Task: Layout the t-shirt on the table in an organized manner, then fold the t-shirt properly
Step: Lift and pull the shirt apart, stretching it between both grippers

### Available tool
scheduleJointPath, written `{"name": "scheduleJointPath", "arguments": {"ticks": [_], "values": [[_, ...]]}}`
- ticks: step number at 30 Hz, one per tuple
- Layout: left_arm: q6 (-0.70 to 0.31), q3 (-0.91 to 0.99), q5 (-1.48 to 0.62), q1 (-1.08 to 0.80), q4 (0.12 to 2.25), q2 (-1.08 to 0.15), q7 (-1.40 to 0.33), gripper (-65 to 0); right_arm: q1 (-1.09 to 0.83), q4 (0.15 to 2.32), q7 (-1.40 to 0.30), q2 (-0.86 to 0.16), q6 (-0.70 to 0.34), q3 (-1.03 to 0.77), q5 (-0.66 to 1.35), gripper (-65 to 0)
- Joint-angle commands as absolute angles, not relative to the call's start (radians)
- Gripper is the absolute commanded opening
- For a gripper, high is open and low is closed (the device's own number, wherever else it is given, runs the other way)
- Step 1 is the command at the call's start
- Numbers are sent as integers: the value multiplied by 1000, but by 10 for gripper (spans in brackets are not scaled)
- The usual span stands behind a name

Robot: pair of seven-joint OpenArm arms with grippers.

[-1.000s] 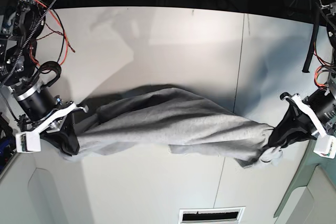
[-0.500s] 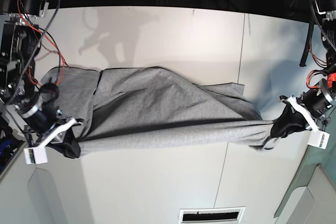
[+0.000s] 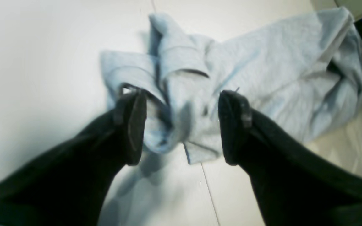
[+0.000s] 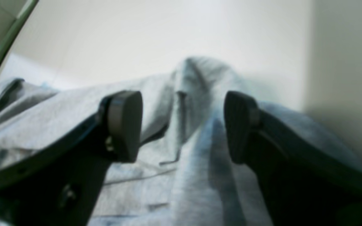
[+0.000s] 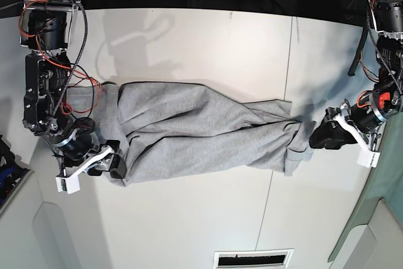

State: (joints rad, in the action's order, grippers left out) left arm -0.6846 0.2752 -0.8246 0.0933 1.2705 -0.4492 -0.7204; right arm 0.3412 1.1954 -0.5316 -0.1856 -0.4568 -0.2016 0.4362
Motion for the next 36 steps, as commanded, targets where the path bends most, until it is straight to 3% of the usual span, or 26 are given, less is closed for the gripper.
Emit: {"name": "scheduleJointPath", "arguments": {"ticks": [1,5,10,18,29,36], "values": [[-698,297,-881,97,1306,-465,-729,-270,361,1235,-529,-205,-460,-252,450,-247],[-698,324,-957,13,1350,-465,-842,-270,307,1304,-631,-206,-460,-423,453,-247],[-698,324,-953,-68,1350,-419,-825,-270,225,1299,-623,-224,-445,-503,448,-247],[-681,323,-735,-74,1277,-312,-651,-270,92,1245,-542,-298,-412,-506,426,-247],[-681,232,-641,62,1047,-313,-556,-270,128,1024,-463,-284,-443,-466,427,-247],[-683,181,-619,80,1007,-308,-543,-270,130,1019,-463,-219,-450,-386,426,-247]]}}
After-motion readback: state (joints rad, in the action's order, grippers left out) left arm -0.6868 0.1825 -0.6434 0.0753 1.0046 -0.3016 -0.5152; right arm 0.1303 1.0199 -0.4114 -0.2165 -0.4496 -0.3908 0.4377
